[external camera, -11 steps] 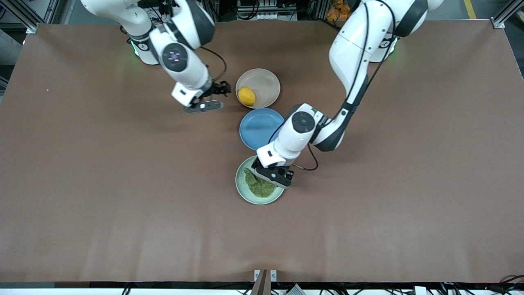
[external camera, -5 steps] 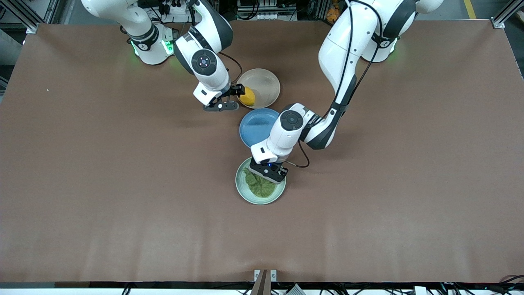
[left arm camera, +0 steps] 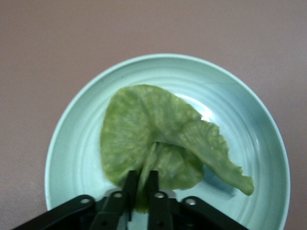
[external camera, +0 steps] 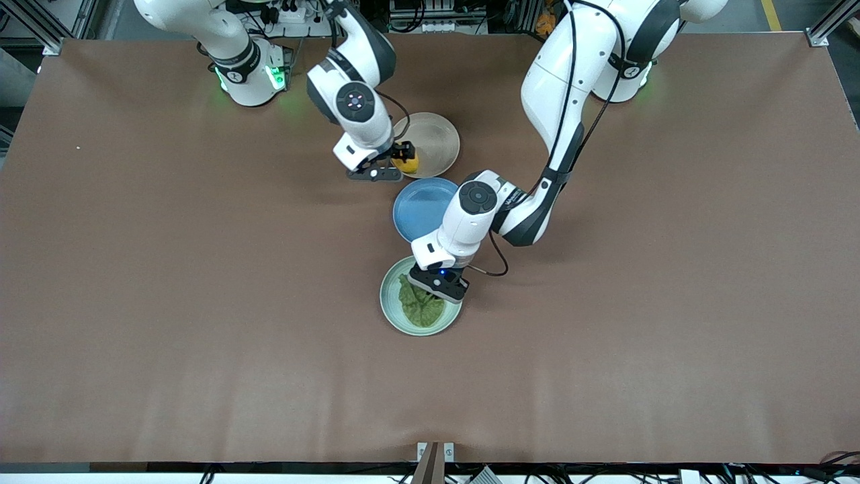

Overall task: Pick lemon and lettuce from plates
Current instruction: 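Close the left gripper on the lettuce while the right gripper reaches the lemon, then lift the lettuce off the green plate with the left gripper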

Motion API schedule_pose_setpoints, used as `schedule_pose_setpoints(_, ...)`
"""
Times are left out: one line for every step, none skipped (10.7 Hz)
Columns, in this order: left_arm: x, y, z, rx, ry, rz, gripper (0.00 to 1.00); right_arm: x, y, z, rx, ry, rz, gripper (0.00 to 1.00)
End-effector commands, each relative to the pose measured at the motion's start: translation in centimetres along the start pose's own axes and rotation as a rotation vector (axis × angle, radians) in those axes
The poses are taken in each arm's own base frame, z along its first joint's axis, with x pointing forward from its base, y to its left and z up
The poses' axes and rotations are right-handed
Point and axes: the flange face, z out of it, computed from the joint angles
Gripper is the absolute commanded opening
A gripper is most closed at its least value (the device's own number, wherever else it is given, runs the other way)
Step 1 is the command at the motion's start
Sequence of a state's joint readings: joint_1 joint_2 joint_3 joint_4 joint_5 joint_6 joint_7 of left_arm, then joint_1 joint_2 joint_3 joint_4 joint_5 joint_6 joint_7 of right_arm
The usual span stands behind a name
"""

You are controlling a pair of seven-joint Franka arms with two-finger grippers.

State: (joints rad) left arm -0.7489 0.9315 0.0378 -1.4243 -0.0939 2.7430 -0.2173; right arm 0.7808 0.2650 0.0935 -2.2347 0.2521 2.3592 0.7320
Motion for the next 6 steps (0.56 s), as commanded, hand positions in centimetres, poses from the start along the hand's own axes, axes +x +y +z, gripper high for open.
schedule_pose_setpoints(2.3,-0.4,-4.2,0.024,-0.025,-0.031,0.0,-1.0,-1.8,2.0,0.007,0.01,0.025,1.0)
schedule_pose_setpoints(3.4,-1.0,-6.4,0.027,-0.039,-0.043,0.0,-1.5,-2.2,2.6,0.001,0.008,0.036,1.0)
schedule_pose_setpoints(4.7,-2.3,-9.0,0.028,-0.043,-0.071,0.0,-1.9,-2.7,3.2,0.006,0.018,0.033,1.0)
schedule_pose_setpoints(5.9,-4.4,-11.2,0.032,-0.05,-0.102,0.0,-2.0,-2.9,4.0,0.008,0.024,0.031,1.0)
schedule_pose_setpoints(6.7,-6.1,-13.2,0.04,-0.066,-0.122,0.0,-2.2,-3.0,4.4,0.006,0.024,0.028,1.0)
schedule_pose_setpoints(7.4,-8.2,-15.2,0.049,-0.08,-0.143,0.0,-2.2,-3.1,4.7,0.006,0.028,0.025,1.0)
